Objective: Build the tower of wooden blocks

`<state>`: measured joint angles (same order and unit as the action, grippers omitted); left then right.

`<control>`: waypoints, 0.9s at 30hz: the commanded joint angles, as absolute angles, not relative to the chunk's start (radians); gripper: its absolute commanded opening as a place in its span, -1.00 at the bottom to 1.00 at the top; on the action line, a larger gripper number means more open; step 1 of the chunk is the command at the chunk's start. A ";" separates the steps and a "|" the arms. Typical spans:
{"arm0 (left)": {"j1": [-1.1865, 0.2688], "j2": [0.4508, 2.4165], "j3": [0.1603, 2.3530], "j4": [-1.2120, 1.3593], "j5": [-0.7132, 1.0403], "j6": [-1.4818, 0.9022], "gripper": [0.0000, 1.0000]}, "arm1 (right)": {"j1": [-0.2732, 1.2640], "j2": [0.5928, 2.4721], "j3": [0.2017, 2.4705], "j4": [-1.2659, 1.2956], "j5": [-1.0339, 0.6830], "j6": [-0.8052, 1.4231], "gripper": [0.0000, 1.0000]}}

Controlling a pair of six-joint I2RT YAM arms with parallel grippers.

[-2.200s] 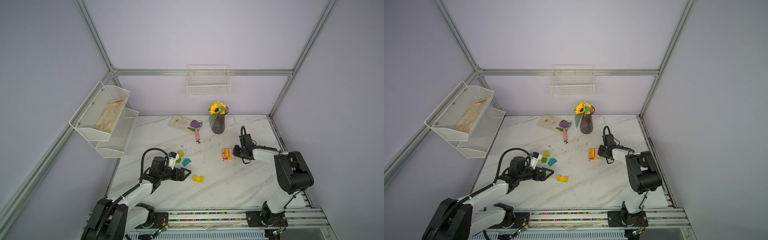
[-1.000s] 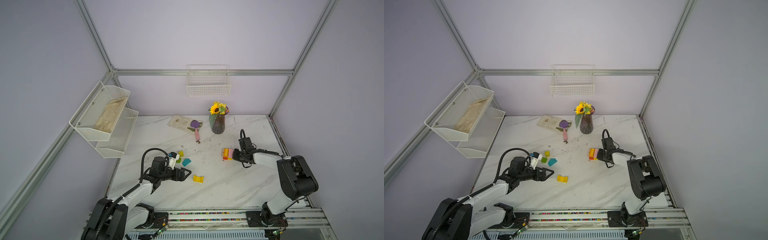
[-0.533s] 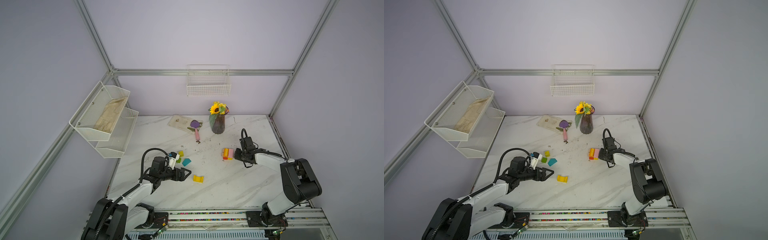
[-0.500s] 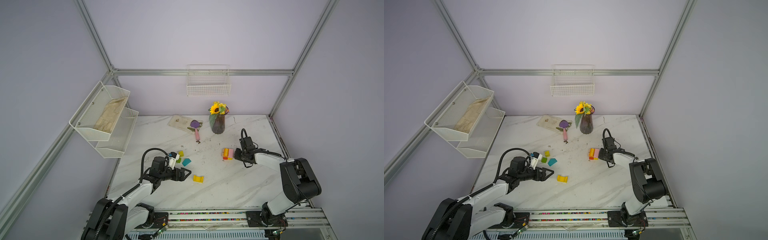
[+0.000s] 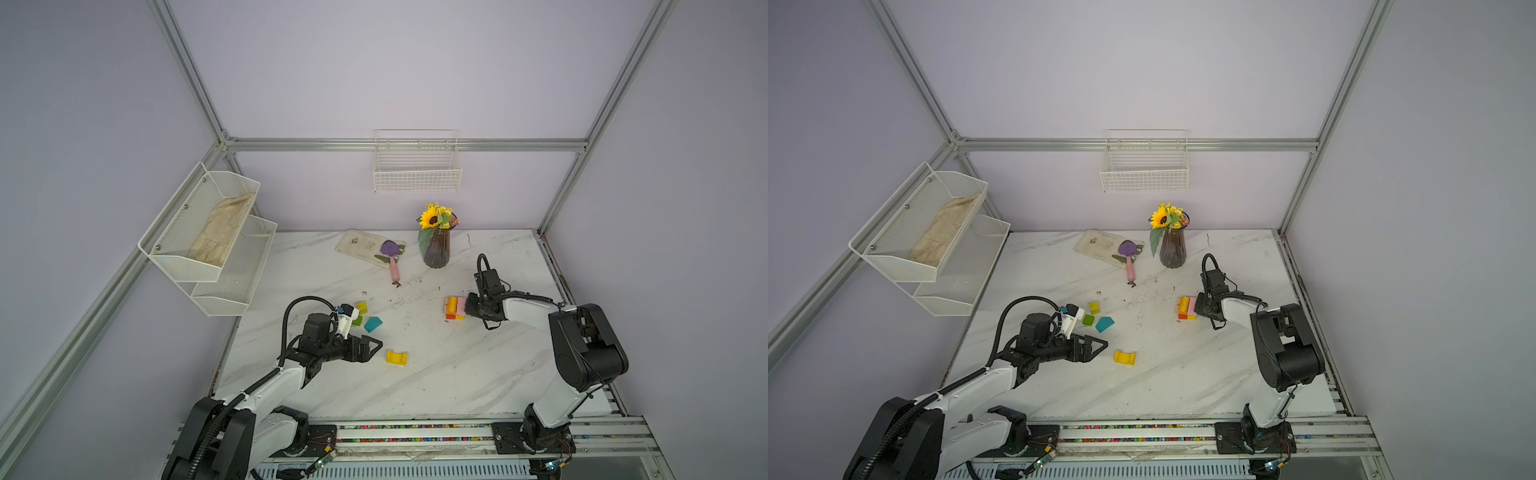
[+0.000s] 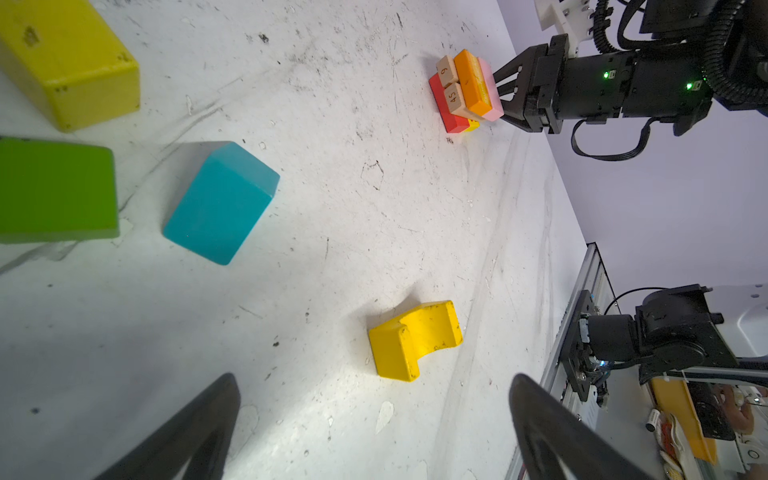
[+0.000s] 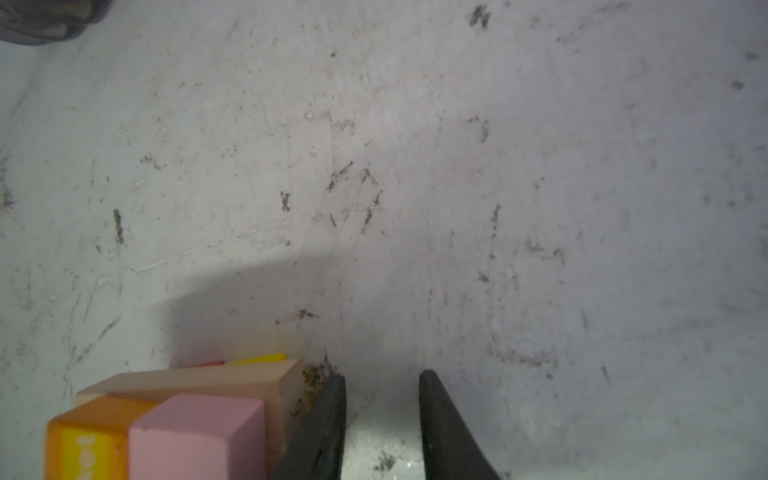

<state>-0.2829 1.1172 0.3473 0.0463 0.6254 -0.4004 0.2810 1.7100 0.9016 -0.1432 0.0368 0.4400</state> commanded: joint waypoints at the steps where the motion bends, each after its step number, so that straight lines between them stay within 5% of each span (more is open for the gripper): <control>1: -0.290 1.104 0.387 0.081 0.644 -0.383 0.99 | 0.285 1.729 0.923 -0.145 0.038 0.439 -0.33; 27: -0.290 1.103 0.387 0.080 0.644 -0.382 0.99 | 0.285 1.739 0.946 -0.144 0.021 0.428 -0.35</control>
